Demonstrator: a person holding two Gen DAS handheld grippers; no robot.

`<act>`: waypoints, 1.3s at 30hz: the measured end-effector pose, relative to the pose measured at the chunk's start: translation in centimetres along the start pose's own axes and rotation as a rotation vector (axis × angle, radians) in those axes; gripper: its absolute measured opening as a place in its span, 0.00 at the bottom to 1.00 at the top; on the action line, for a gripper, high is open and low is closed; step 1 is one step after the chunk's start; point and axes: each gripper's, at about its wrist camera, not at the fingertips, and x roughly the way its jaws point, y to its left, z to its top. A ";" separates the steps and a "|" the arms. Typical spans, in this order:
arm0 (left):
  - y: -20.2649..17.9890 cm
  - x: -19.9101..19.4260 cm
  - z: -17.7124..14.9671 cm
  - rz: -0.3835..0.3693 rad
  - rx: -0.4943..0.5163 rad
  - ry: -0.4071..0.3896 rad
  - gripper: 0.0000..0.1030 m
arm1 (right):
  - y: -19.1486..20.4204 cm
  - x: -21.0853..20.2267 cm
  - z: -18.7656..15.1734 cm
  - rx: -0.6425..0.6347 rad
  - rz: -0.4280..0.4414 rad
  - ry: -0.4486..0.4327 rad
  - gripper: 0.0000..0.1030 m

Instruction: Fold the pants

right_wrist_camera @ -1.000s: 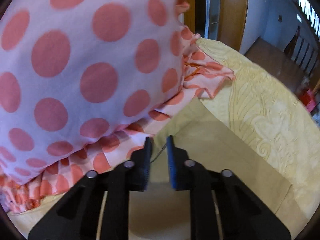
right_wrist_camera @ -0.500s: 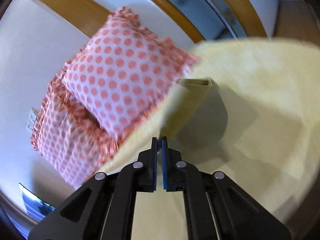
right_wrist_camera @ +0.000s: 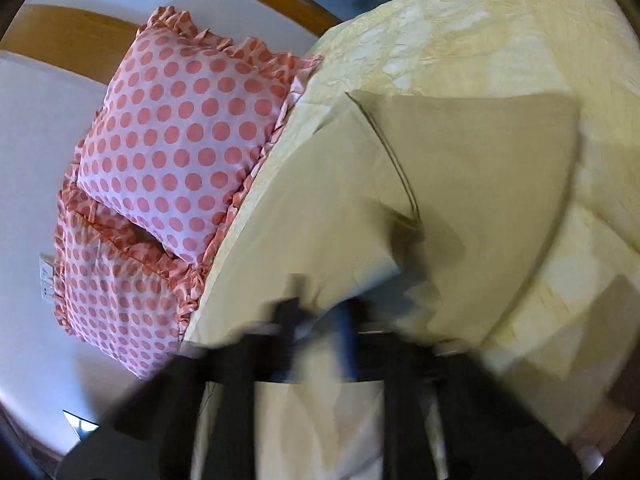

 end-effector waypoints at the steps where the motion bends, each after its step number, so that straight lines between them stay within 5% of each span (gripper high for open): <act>1: 0.3 0.5 0.5 -0.002 -0.011 0.005 0.99 | -0.4 -0.2 0.5 0.015 0.036 -0.005 0.01; 5: 2.8 3.8 3.5 -0.024 -0.139 0.071 0.99 | -0.1 -4.3 1.7 -0.027 0.135 -0.144 0.01; 9: 4.9 9.4 6.1 -0.036 -0.285 0.182 0.99 | 0.1 -5.7 2.1 -0.053 0.159 -0.170 0.01; 16: 6.3 18.5 10.1 0.169 -0.334 0.249 0.99 | 0.3 -6.0 2.5 -0.078 0.167 -0.167 0.01; 17: 6.5 19.5 10.6 0.198 -0.324 0.260 0.90 | 0.4 -5.8 2.5 -0.080 0.166 -0.166 0.01; 19: 7.1 21.6 11.1 0.239 -0.302 0.330 0.45 | 0.5 -5.7 2.6 -0.082 0.168 -0.165 0.01; 20: 7.9 22.1 11.0 0.196 -0.316 0.372 0.15 | 0.6 -5.7 2.7 -0.088 0.171 -0.165 0.01; 22: 8.9 20.2 10.8 0.139 -0.369 0.330 0.11 | 0.8 -6.1 2.9 -0.106 0.185 -0.169 0.01; 27: 9.2 8.2 8.2 0.086 -0.272 0.180 0.09 | -0.1 -7.4 3.3 -0.159 0.122 -0.197 0.01; 30: 10.6 2.2 3.1 0.081 -0.263 0.197 0.09 | -2.3 -7.1 3.3 -0.133 0.049 -0.168 0.01; 34: 12.4 -1.0 -3.6 0.081 -0.315 0.275 0.09 | -4.8 -6.3 3.0 -0.093 -0.020 -0.124 0.01; 39: 12.2 -3.1 -6.1 0.071 -0.313 0.270 0.09 | -5.7 -7.3 3.1 -0.077 -0.038 -0.149 0.01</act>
